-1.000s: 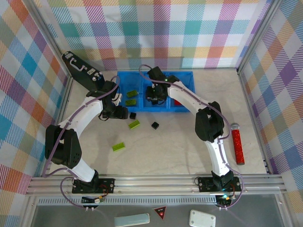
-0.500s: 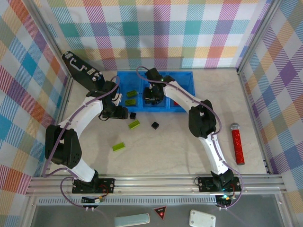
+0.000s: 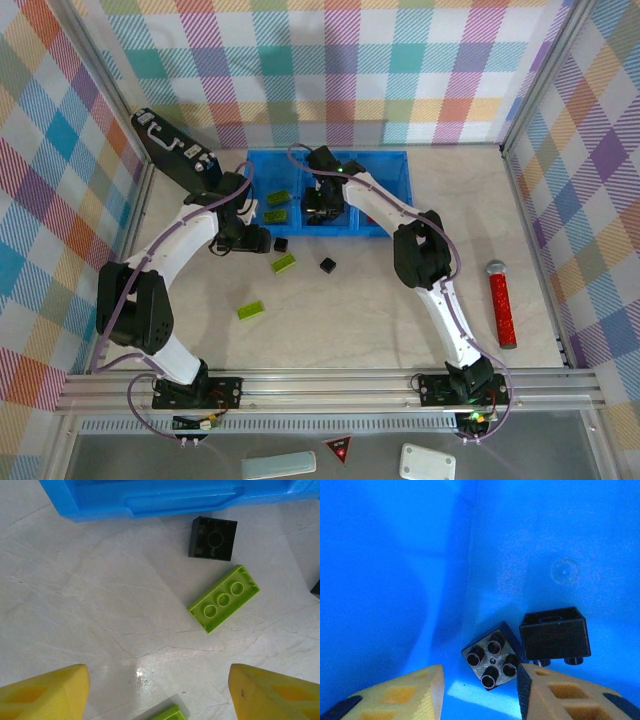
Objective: Sort the legos into containers by color
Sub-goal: Place the lego in the container, then pick up the lego from the bottom-left of the table.
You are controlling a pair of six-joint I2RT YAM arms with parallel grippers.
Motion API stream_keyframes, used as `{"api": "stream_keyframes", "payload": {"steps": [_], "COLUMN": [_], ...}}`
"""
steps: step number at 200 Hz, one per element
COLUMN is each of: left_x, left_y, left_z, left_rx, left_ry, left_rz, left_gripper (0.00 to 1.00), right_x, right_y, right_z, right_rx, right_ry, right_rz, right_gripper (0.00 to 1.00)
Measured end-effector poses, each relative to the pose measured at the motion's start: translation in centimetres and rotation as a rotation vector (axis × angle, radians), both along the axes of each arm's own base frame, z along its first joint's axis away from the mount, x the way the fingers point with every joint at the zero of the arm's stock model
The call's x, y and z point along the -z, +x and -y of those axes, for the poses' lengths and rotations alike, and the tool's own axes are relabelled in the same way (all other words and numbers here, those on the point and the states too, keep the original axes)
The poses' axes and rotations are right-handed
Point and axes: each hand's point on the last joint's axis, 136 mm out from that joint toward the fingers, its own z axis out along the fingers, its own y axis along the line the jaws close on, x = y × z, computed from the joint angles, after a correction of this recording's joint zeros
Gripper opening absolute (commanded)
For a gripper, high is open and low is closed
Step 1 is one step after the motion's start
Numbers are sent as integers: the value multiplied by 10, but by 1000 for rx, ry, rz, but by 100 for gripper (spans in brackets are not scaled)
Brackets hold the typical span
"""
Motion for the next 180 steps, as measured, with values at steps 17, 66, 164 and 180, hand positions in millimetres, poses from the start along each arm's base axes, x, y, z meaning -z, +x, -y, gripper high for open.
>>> {"api": "stream_keyframes", "payload": {"steps": [17,66,164,180], "left_x": [0,0,8,12], "left_y": [0,0,0,0], "left_z": [0,0,0,0], "left_rx": [0,0,0,-1], "left_ry": [0,0,7,12], "left_rz": [0,0,-23,-33], "left_gripper": [73,73,72,72], "right_x": [0,-23,-51,-46], "right_y": [-2,-16,-78,-90], "right_z": [1,11,14,6], "right_rx": [-5,-25,-105,-132], "right_ry": [-8,-23,-49,-60], "right_rz": [-7,2,-3,-15], "right_gripper": [45,46,47,47]}}
